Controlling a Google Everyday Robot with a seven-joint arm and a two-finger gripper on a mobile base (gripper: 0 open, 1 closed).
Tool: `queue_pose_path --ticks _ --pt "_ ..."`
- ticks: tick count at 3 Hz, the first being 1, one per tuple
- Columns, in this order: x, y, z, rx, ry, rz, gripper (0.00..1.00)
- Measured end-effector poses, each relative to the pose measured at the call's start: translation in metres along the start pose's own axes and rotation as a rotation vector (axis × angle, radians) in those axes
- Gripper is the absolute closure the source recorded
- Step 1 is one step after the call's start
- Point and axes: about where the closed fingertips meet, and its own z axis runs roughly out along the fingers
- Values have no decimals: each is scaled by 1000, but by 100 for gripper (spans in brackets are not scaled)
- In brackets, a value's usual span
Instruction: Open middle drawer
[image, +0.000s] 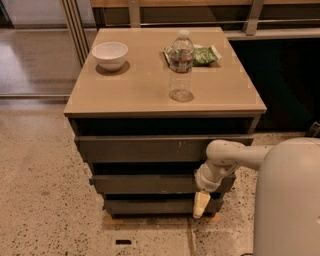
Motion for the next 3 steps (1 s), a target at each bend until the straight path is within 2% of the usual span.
queue_pose_path --ticks 1,2,3 --pt "2 21 2 -72 2 12 0" --pt "2 22 1 -72 2 12 0" --pt "3 53 -8 -137 -2 10 0"
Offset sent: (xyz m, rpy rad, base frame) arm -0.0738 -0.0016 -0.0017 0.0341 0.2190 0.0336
